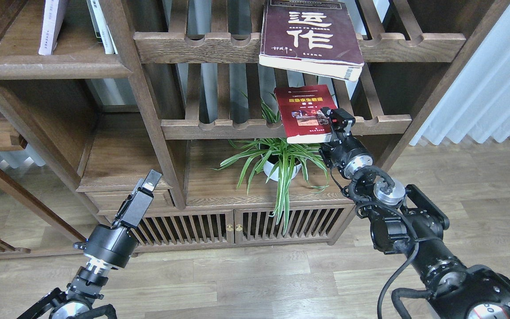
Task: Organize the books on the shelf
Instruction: 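Tip the red book off the middle shelf with the right gripper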
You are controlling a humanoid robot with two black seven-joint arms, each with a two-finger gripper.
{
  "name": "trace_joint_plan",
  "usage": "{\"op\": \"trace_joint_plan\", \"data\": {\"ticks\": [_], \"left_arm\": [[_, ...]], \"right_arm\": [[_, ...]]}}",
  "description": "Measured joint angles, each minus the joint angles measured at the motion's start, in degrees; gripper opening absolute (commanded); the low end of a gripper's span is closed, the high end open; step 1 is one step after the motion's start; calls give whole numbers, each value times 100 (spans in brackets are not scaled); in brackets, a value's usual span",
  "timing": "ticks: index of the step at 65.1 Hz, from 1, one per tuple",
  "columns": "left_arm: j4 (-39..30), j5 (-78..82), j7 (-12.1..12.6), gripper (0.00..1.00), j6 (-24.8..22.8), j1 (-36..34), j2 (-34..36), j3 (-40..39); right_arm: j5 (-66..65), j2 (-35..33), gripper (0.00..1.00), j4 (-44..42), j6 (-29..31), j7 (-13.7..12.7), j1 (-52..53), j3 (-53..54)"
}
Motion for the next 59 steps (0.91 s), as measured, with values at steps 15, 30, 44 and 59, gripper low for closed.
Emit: {"op": "trace_joint_plan", "data": {"ticks": [15, 30, 44, 59], "left_arm": [[1, 0, 0, 100, 0, 4, 0, 0], [2, -25, 0, 100, 0, 7, -62, 0], [52, -263, 202, 100, 0, -43, -99, -32], [108, -874, 528, 100, 0, -173, -238, -119]], "right_arm": [[127, 0, 17, 0, 44, 19, 9, -6], [179, 0, 7, -42, 206, 5, 36, 56], [293, 0, 5, 32, 647, -224, -30, 70], [344, 0, 5, 598, 1263, -1088, -529, 43]]}}
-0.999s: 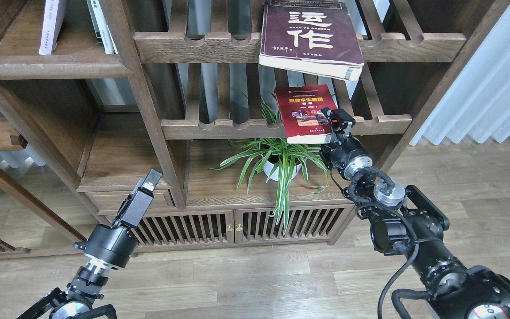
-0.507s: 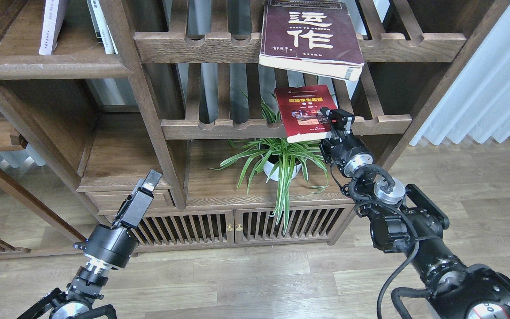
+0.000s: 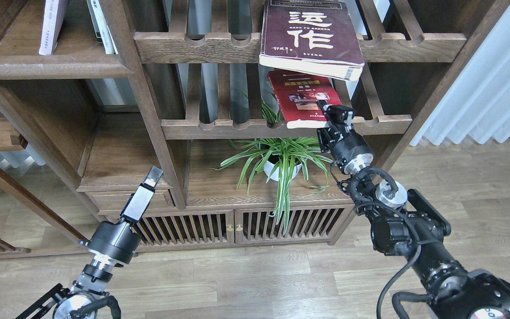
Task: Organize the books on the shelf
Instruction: 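Tip the red book off the middle shelf with the right gripper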
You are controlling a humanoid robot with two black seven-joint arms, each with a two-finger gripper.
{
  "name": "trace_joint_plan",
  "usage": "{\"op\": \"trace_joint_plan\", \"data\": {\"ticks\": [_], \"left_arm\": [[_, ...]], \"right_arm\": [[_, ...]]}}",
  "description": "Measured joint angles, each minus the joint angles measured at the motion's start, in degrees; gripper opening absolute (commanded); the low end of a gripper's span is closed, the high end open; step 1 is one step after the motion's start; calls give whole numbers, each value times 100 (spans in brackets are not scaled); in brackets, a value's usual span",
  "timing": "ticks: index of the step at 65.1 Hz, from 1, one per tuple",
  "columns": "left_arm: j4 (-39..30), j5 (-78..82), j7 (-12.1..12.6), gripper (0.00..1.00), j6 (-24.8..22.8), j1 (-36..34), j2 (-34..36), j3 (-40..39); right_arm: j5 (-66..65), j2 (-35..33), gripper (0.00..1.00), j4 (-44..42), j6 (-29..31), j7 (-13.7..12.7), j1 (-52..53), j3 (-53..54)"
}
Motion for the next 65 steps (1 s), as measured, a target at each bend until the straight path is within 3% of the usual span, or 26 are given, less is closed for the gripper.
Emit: {"op": "trace_joint_plan", "data": {"ticks": [16, 22, 26, 38, 46, 56, 65], "left_arm": [[-5, -312, 18, 100, 0, -18, 57, 87], [-19, -314, 103, 100, 0, -46, 68, 83], [-35, -319, 387, 100, 0, -67, 78, 11], [-50, -567, 1622, 99, 0, -76, 129, -109], [-78, -914, 2287, 99, 0, -77, 142, -162], [-147, -1243, 2746, 99, 0, -77, 151, -253], [-215, -1397, 2909, 99, 0, -77, 151, -292]], "right_arm": [[35, 0, 6, 916, 355, -625, -991, 4], [39, -1, 6, 1086, 484, -703, -1196, -28], [39, 0, 6, 1215, 595, -723, -1349, -89], [17, 0, 6, 1314, 806, -728, -1493, -455], [-20, 0, 6, 1319, 875, -730, -1523, -792], [-68, 0, 6, 1319, 884, -729, -1543, -1068], [-117, 0, 6, 1319, 884, -729, -1656, -1322]]}}
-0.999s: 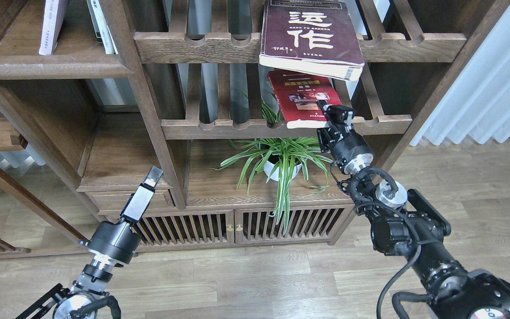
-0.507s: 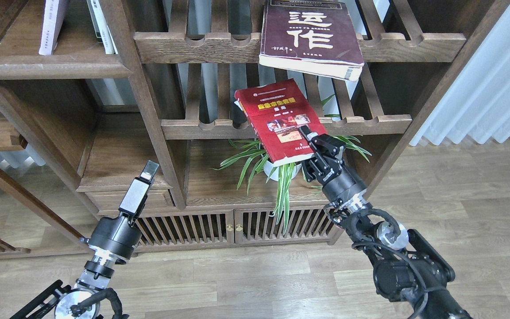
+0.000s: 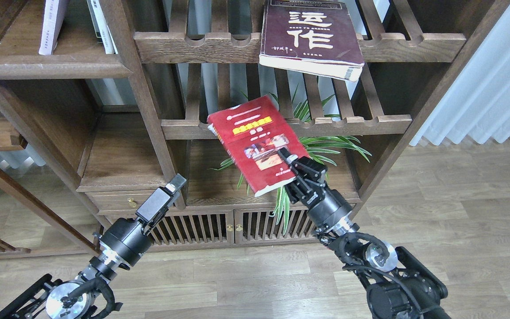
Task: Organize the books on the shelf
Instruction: 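Tip the red book off the middle shelf with the right gripper, then hold the red book between both grippers and grip it with the left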
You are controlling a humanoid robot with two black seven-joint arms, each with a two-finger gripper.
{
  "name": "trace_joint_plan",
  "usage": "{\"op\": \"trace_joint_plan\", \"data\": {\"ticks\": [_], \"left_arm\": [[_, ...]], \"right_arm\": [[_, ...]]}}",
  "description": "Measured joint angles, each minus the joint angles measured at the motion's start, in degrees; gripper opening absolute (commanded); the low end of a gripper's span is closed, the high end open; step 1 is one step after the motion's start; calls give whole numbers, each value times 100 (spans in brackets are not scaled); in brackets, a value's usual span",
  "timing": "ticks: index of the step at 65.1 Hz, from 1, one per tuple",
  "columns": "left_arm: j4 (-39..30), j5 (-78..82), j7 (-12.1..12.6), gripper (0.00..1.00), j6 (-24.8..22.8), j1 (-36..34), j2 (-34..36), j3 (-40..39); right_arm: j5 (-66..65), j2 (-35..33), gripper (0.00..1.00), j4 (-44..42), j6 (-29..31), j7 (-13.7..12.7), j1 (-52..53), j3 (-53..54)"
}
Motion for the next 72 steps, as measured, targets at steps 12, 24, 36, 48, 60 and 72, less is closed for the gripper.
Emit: {"op": "trace_joint_plan", "data": {"ticks": [12, 24, 36, 48, 60, 72], "left_arm": [[28, -39, 33, 99, 0, 54, 0, 3], [108, -48, 35, 98, 0, 108, -73, 44], [141, -49, 36, 97, 0, 299, -257, 184], [202, -49, 21, 95, 0, 363, -382, 384], [341, -44, -28, 95, 0, 361, -659, 402], [343, -46, -49, 95, 0, 338, -739, 371]], "right_arm": [[0, -1, 6, 10, 0, 1, -138, -203], [-2, 0, 6, 113, 0, 0, -231, -493], [-2, 0, 6, 160, 0, 1, -307, -667], [-2, 0, 6, 313, 0, 1, -355, -694], [-3, 0, 6, 442, 0, 1, -422, -810], [-3, 0, 6, 445, 0, 2, -431, -846]]}}
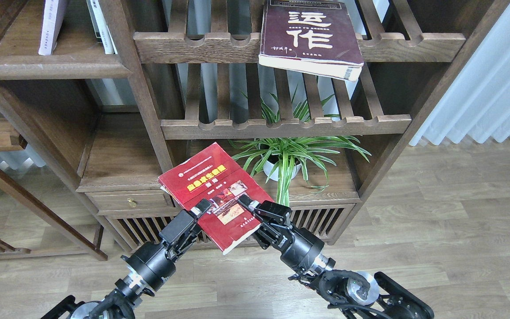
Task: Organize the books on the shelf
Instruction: 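Hold the red book between both grippers and grip it with the left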
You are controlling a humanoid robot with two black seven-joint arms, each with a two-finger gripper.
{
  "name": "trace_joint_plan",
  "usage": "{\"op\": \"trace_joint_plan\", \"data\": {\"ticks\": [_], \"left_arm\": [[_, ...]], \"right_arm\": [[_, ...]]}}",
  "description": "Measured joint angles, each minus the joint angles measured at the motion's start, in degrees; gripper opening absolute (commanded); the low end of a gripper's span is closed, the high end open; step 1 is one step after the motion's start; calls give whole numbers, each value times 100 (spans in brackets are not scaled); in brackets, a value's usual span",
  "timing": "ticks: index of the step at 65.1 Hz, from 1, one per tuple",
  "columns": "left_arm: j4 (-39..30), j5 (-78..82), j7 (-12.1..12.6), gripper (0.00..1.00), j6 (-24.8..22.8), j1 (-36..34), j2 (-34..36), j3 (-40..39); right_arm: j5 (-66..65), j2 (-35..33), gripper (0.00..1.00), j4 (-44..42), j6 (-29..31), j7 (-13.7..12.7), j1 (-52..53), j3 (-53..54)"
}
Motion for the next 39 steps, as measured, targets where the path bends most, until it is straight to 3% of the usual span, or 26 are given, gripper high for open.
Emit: {"op": "trace_joint_plan", "data": {"ticks": [18, 39], "left_arm": [[1, -3, 0, 89, 0, 2, -40, 2], [-23, -13, 4, 71, 0, 4, -53, 0]], "right_arm": [[-6, 0, 6, 0, 0, 0, -26, -6], [-8, 0, 7, -14, 0, 1, -30, -10]]}}
